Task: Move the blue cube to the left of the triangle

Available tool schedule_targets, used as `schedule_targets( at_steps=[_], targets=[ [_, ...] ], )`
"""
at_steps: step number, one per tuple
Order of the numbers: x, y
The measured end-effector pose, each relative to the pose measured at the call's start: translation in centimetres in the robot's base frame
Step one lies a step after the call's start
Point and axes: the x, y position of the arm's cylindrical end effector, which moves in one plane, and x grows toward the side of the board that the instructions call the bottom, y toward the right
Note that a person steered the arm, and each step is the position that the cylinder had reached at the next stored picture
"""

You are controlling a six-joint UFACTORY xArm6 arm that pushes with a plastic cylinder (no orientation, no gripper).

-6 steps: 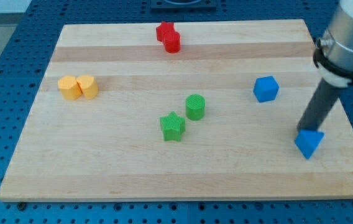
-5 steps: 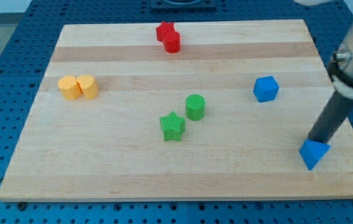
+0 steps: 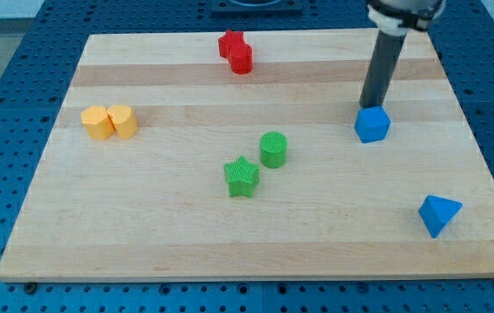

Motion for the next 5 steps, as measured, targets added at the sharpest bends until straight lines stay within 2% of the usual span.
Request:
schedule_targets(
  at_steps=[1,3,4,5],
  targets=[
    [4.9,0.0],
    [9.1,0.0],
    [13.2,-1.2],
    [13.3,-1.7]
  ],
)
